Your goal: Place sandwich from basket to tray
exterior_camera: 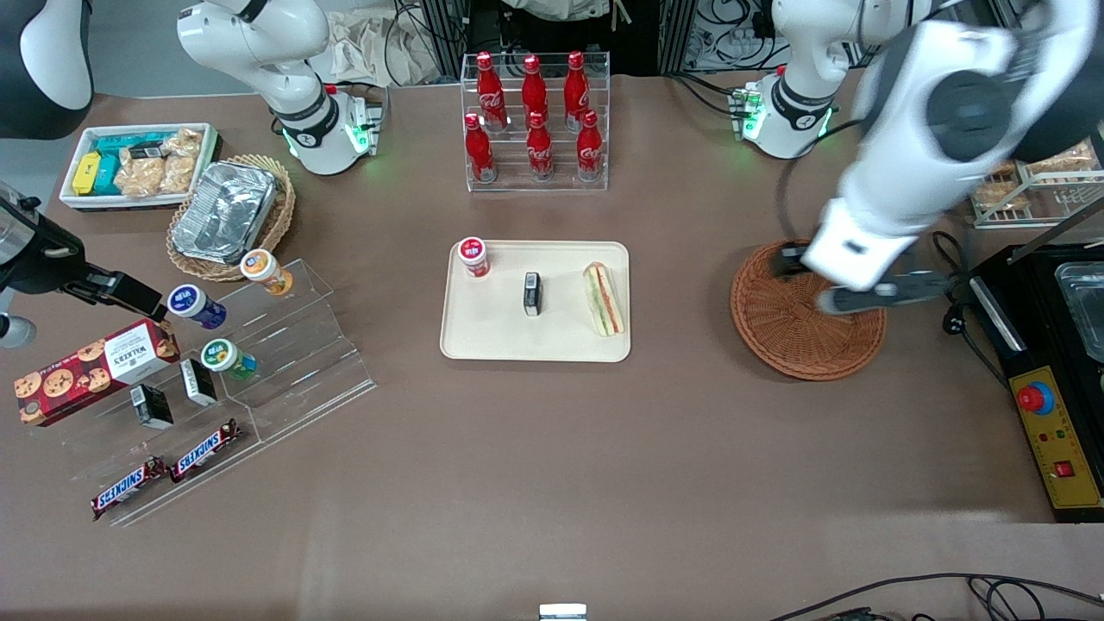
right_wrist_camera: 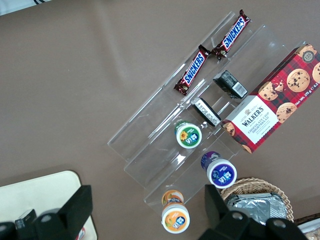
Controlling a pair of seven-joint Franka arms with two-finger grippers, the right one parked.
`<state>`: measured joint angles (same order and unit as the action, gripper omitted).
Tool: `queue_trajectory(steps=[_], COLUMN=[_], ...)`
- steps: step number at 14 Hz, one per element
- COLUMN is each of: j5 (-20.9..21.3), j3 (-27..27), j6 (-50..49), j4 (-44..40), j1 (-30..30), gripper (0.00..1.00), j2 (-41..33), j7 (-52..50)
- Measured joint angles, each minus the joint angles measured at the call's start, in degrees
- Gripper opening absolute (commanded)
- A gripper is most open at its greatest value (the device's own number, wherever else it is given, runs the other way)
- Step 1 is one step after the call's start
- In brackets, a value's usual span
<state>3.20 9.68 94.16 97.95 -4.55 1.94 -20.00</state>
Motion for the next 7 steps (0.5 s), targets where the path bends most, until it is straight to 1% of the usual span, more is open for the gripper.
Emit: queue_trajectory(steps=[2,3,5,7], j5=[0.0,0.0,-0.1,-0.1], j3=[-0.1,-0.1,-0.1,-0.3], j6=[-0.3,-0.3,-0.3,-0.3], j4=[0.0,0.0,-0.8,-1.8], j1=[5.3,7.1,8.8,9.0], gripper=[0.99,0.99,0.99,0.99], j2=[-1.2,-1.5,-1.7,-1.7], j7=[8.9,12.2,16.4,17.5])
